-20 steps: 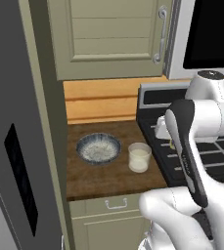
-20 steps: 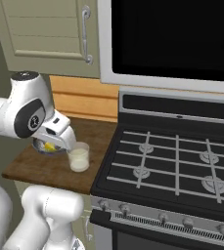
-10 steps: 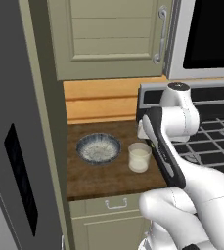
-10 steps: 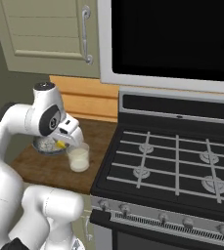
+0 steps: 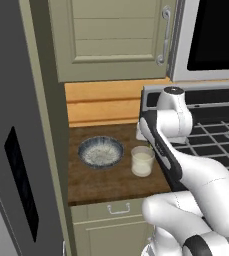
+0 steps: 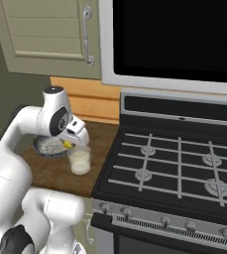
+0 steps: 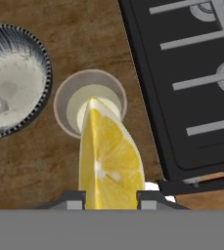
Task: Grab a lemon wedge from the fridge and one ice cube from the ice bowl, and put them in the glass of lemonade.
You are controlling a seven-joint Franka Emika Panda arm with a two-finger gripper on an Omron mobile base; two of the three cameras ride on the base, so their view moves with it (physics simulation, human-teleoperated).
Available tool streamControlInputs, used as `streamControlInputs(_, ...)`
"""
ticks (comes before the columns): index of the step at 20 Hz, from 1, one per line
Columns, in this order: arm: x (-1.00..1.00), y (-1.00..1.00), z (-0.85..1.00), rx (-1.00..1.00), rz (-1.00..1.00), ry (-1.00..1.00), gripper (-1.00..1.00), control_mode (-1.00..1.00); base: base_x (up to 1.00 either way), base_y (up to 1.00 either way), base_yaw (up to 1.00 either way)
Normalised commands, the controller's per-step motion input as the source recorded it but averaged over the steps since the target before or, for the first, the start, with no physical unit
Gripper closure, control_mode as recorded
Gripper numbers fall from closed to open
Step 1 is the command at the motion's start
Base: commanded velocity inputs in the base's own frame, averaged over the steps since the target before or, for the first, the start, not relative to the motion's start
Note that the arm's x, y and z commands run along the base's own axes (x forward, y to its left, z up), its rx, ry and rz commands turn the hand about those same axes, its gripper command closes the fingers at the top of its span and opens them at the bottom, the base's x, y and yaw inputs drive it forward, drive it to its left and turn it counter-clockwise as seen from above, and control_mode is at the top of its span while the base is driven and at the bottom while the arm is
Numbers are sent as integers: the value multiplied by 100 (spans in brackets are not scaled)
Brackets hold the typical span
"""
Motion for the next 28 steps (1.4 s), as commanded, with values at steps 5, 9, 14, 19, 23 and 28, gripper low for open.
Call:
streamControlInputs(5, 5, 0, -25, 0, 0, -1, 100, -100, 0, 0, 0)
streamControlInputs(9, 0, 0, -11, 0, 0, -1, 100, -100, 0, 0, 0)
streamControlInputs(14, 19, 0, 0, 0, 0, 0, 100, -100, 0, 0, 0)
streamControlInputs(19, 56, 11, 0, 0, 0, 0, 100, -100, 0, 0, 0)
streamControlInputs(23, 53, 27, -19, 0, 0, 0, 100, -100, 0, 0, 0)
streamControlInputs(28, 19, 0, -27, 0, 0, 0, 100, -100, 0, 0, 0)
